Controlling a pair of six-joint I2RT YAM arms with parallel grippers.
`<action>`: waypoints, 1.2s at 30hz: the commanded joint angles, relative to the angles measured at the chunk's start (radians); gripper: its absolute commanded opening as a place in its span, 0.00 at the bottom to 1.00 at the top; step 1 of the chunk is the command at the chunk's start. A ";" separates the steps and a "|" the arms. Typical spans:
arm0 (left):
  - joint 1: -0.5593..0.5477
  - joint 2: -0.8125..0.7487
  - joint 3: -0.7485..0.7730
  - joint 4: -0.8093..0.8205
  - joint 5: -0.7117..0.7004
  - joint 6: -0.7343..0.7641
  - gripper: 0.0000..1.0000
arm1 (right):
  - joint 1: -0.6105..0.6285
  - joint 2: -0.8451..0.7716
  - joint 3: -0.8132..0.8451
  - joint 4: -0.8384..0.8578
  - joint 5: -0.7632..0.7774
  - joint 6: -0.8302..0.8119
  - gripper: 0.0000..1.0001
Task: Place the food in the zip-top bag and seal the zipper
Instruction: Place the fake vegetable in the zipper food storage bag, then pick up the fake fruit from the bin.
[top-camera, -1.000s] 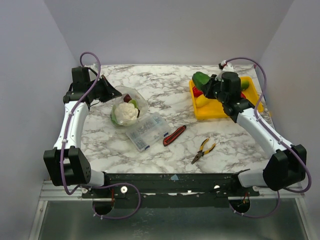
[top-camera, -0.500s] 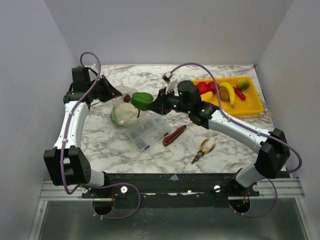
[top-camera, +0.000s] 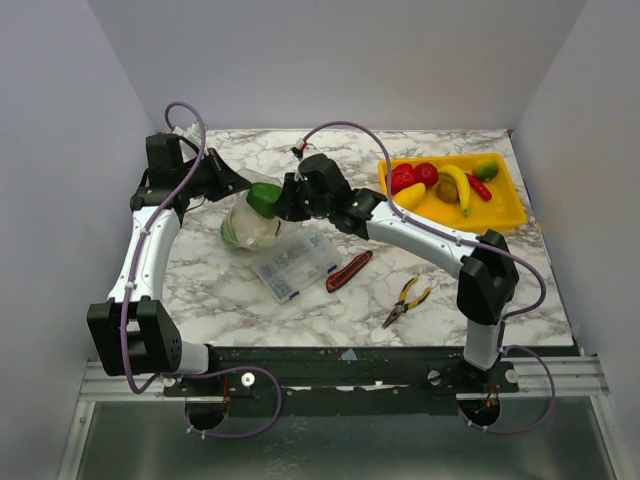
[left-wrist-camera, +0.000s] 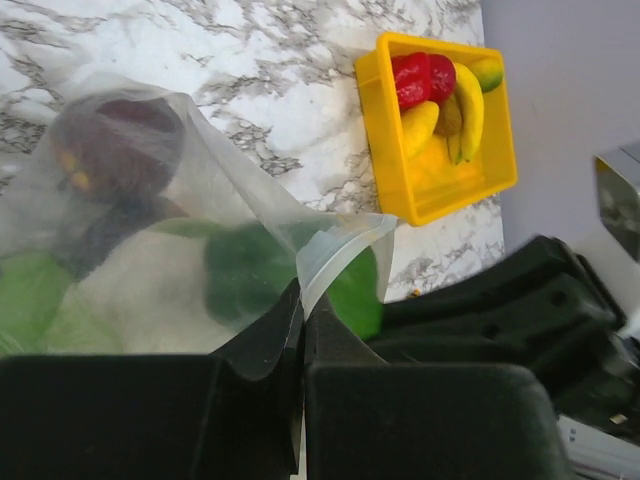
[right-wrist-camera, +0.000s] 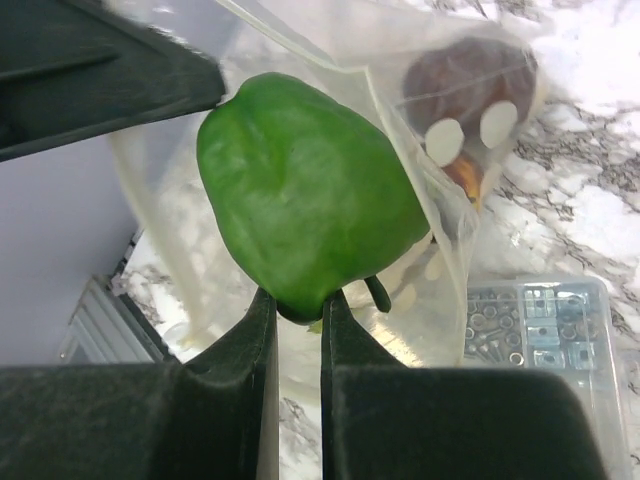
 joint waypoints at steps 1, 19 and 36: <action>-0.034 -0.045 -0.006 0.068 0.114 -0.014 0.00 | 0.012 0.082 0.087 -0.102 0.147 0.083 0.00; -0.058 -0.005 0.017 0.003 0.097 -0.001 0.00 | 0.014 0.182 0.159 -0.004 0.265 0.040 0.50; -0.012 -0.009 0.005 -0.004 0.056 -0.015 0.00 | 0.004 -0.168 -0.098 -0.017 0.286 -0.105 0.68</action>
